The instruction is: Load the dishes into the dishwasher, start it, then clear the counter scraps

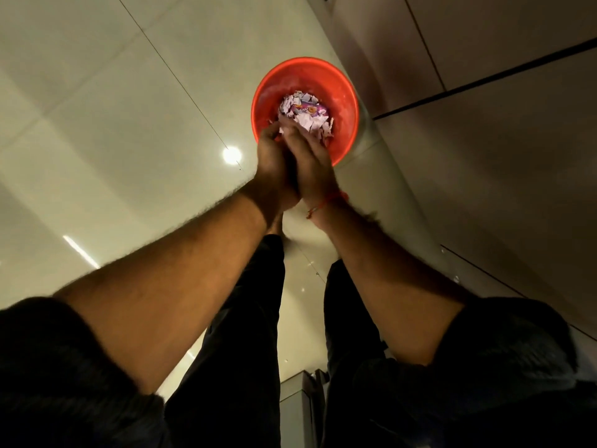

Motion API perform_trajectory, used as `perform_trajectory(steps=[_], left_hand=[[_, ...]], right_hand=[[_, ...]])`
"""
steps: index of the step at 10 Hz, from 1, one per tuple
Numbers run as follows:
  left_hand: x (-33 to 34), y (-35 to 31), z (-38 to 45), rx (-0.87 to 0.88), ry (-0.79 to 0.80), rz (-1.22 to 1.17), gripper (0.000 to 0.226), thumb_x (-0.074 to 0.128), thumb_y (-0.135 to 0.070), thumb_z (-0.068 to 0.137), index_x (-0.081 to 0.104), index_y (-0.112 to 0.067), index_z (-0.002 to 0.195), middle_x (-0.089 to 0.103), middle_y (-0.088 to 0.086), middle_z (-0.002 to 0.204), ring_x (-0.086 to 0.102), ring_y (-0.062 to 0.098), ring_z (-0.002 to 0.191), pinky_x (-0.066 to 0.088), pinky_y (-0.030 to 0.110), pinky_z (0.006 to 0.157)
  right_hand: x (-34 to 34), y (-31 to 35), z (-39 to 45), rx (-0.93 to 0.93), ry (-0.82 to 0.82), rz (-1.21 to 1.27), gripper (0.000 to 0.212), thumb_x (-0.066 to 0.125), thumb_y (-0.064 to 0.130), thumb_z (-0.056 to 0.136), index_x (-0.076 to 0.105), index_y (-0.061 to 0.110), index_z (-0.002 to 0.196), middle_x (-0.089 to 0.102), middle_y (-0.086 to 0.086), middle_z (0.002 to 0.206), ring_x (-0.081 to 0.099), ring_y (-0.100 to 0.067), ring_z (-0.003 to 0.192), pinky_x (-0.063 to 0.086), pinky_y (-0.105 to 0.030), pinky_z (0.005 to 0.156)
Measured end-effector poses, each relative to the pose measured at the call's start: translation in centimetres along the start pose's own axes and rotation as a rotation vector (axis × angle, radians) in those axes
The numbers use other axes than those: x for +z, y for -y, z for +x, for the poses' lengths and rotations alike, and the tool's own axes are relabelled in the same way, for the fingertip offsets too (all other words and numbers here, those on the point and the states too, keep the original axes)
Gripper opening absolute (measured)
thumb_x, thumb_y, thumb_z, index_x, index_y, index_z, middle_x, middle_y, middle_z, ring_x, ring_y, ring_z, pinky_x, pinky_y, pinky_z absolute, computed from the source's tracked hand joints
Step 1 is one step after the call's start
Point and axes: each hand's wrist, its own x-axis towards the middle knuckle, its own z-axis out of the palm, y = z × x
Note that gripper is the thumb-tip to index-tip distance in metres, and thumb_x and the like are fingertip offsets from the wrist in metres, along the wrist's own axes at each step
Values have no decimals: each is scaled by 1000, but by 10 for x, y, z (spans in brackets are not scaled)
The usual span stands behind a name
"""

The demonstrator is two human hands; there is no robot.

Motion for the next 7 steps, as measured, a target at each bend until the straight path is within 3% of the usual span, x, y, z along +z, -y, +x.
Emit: perform_trajectory(steps=[1,2,3,4,5,7], left_hand=[[14,2,-9,67,49,17,58,25,-44,108,32,-12,156,38,6,159,41,21,142,52,26,98],[20,1,-10,101,141,8,54,26,-36,107,39,-12,153,43,7,157,42,22,144,34,40,120],[22,12,-11,276,158,365,43,35,-34,109,47,-21,148,44,-4,156,41,14,144,29,41,123],[-2,42,4,243,-1,828,42,31,-20,111,36,-15,152,34,3,161,33,21,148,25,35,122],[-66,65,33,12,-313,1599,52,23,-1,108,10,-3,159,22,15,162,28,31,147,22,40,119],[-84,74,29,168,-259,1849,56,31,5,104,12,-3,156,23,17,158,28,30,145,27,40,118]], right_hand=[[-1,5,24,-27,86,-235,40,39,20,106,47,6,143,42,-3,151,33,-18,144,23,-22,117],[-12,17,42,116,-12,-258,44,33,28,108,44,8,145,39,-7,154,41,-15,136,29,-21,114],[-20,32,51,372,-137,108,52,31,45,105,42,14,146,46,-8,150,51,-14,119,41,-30,97],[-19,39,47,471,-73,463,64,27,59,101,35,19,151,38,-10,155,42,-25,138,33,-43,112],[-28,45,34,378,-74,568,66,19,61,101,34,21,150,36,-7,157,34,-29,144,25,-47,119],[-53,57,15,364,-142,626,72,14,70,96,24,30,155,22,-1,163,16,-25,151,9,-50,122]])
